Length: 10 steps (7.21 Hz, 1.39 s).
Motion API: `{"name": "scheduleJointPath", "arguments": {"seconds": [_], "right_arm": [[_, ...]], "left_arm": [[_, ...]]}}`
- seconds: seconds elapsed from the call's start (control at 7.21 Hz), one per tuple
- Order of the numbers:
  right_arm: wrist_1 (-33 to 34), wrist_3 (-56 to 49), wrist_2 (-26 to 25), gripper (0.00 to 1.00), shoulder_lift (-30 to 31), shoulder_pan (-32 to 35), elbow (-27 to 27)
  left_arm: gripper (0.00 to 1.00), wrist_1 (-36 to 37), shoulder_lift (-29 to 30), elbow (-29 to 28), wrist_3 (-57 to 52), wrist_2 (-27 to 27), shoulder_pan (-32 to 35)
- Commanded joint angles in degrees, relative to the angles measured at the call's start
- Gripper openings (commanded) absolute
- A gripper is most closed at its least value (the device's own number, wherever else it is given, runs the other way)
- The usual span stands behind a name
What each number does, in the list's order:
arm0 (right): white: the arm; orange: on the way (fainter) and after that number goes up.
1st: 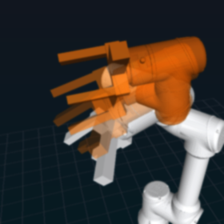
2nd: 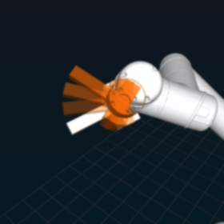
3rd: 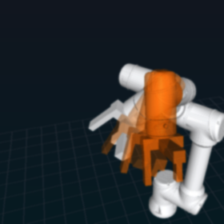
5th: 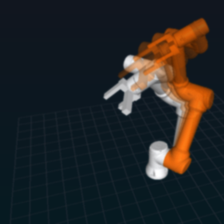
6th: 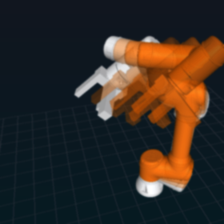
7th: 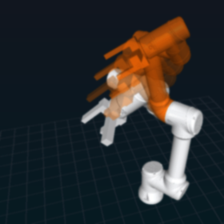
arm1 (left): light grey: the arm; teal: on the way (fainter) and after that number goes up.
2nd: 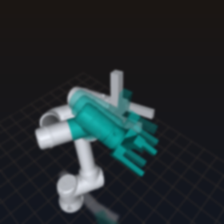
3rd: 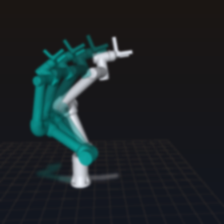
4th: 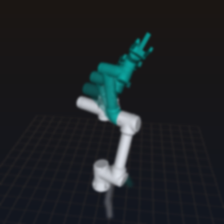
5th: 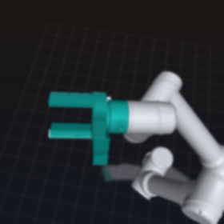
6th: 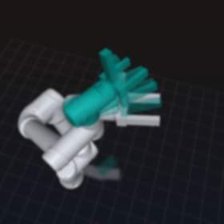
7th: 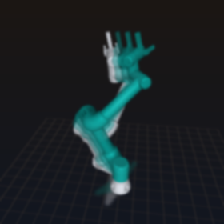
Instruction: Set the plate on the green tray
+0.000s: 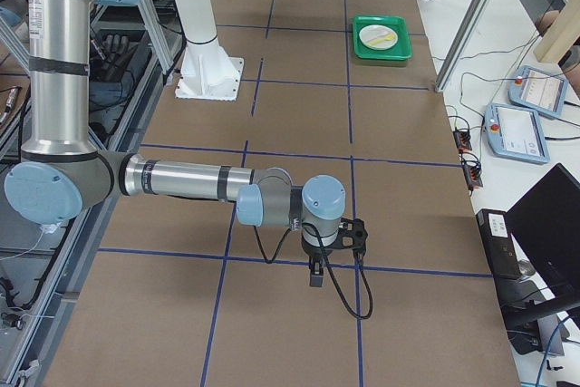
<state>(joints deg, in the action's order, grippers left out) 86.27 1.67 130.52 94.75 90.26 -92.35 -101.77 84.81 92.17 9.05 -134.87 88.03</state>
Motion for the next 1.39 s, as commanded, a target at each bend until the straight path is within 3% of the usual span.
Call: {"name": "scheduleJointPath", "arguments": {"seconds": [0.0, 1.25], "right_arm": [[0.04, 0.0, 0.0, 1.0, 0.0, 0.0, -0.03], [-0.05, 0.0, 0.0, 1.0, 0.0, 0.0, -0.03]], "left_arm": [[1.0, 0.0, -0.08, -0.24, 0.0, -0.05, 0.04], [1.0, 0.26, 0.0, 0.29, -0.09, -0.05, 0.13]]}}
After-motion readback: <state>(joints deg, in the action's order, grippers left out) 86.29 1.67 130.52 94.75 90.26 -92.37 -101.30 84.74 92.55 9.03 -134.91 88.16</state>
